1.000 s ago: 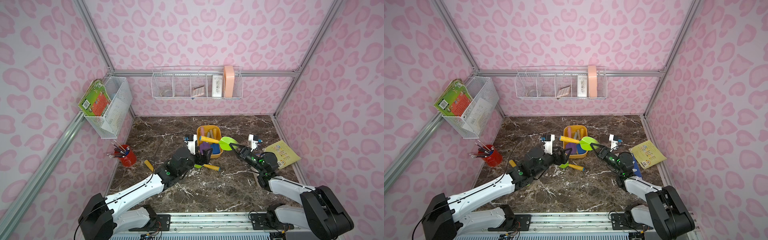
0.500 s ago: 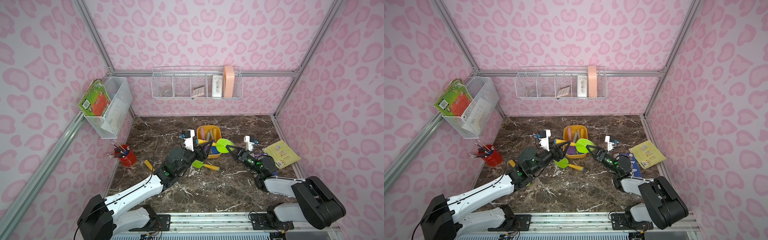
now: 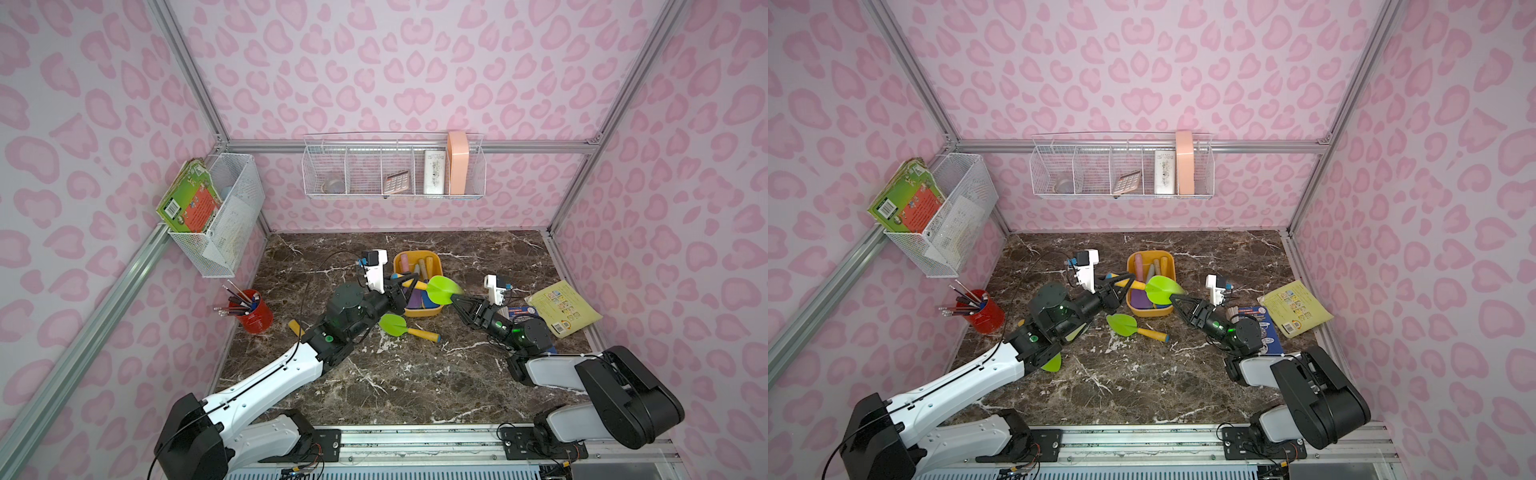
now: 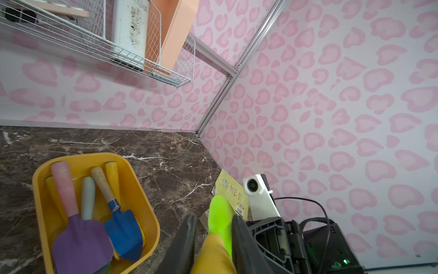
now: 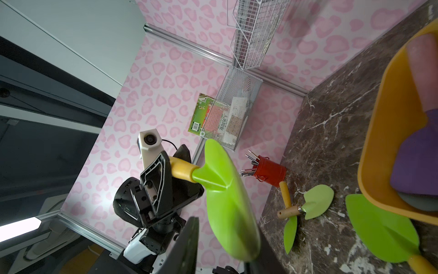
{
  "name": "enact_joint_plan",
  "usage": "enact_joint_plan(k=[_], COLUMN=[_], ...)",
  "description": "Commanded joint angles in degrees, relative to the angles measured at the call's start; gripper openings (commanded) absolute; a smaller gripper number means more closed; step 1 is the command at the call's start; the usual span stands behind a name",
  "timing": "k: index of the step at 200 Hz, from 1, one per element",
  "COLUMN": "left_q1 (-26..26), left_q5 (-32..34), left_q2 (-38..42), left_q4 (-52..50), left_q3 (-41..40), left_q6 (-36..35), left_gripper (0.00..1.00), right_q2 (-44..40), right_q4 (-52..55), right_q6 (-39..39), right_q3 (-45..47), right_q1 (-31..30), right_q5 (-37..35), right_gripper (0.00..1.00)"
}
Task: Put the shovel into the storage box
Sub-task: Adjust the shovel.
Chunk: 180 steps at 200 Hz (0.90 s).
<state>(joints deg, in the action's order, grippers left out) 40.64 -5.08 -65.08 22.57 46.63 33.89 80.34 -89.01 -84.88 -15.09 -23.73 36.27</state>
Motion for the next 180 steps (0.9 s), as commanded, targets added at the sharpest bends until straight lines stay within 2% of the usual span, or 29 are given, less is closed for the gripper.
enact_joint_plan(k=[1,24,34,48,67,84,117,152,180], left_q1=[-2.3,-5.5,-6.5,-7.6,-8.6,-8.7,-8.7,-8.7,-8.8], left_q5=[-0.2,-3.6,-5.5,-10.6,-17.5,-23.7,-33.0,-33.5,-35.3], left_q2=[1.2,1.5,1.0,0.3,-0.9,-2.0,-3.8,-4.7,-5.6], left_q4=[-10.2,-18.2,-21.6,-24.4,-26.4,-27.2,-25.6,-26.2,-25.8], left_q3=[2.6,5.7,7.4,9.0,11.2,13.1,14.7,14.9,15.2], left_q6=[-2.7,-4.2,-5.2,-6.4,-7.3,-8.0,-7.7,-7.9,-7.9], left_gripper=[0.00,0.00,0.00,0.00,0.00,0.00,0.00,0.00,0.00], right_q2=[-3.1,-9.8,-13.2,-16.9,-19.0,-18.0,-13.6,-12.0,-11.8], right_q4=[7.5,22.4,33.4,44.0,47.4,50.7,45.6,34.9,28.3], right_q6=[7.5,18.3,25.2,32.5,35.9,38.8,37.6,33.0,28.9], right_q3=[1.3,0.0,-2.5,-5.7,-7.3,-9.7,-10.7,-10.2,-9.1], right_q1=[3.2,6.4,6.7,6.6,6.8,6.7,5.7,1.8,1.1], right_q5=[3.2,5.9,5.7,4.4,3.9,5.9,13.5,19.4,20.7], right_gripper=[0.38,0.44,0.48,0.53,0.60,0.61,0.62,0.61,0.61])
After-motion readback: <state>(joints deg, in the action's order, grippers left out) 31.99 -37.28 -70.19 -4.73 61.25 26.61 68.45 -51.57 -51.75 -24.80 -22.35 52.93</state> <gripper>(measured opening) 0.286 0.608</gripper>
